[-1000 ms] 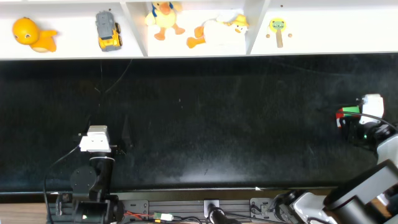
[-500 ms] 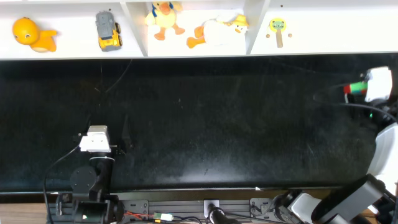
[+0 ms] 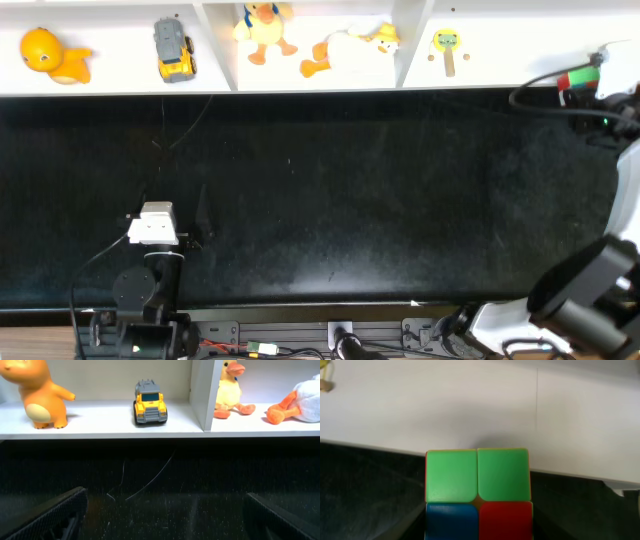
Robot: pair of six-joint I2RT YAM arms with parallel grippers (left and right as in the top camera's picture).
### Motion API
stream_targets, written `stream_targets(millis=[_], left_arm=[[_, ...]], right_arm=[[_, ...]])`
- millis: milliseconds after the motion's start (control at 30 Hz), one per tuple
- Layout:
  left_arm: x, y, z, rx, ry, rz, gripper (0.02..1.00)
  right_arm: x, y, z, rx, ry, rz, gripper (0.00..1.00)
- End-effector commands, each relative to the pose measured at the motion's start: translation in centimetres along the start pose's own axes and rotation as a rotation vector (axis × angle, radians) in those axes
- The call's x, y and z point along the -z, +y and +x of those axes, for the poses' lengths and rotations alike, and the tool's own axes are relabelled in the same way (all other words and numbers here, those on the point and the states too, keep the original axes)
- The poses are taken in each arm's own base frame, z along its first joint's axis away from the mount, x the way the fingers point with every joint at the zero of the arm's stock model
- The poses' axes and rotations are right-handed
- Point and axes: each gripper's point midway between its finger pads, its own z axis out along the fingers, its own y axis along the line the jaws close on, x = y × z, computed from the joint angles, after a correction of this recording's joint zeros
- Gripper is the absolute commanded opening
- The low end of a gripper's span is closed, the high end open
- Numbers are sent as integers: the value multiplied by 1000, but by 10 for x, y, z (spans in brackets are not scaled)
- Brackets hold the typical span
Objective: Store Toys
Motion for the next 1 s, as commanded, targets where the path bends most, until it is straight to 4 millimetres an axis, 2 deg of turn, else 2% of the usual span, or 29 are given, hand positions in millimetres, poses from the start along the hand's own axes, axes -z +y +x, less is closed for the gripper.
stream_targets(millis=[33,267,567,1000], left_arm=[[0,-2,-1,-19,-6,12,998],[0,-2,-1,-19,-5,12,998],[0,-2,-1,-19,-5,12,996],[0,-2,-1,-19,-5,12,998]], right_arm=[[-16,-8,-21,-29,-15,5,452],[-47,-2,-41,-32,-20,-31,443],[-63,3,-67,-63,-57,-46,443],[-80,3,-62,-96,-47,-56,472]])
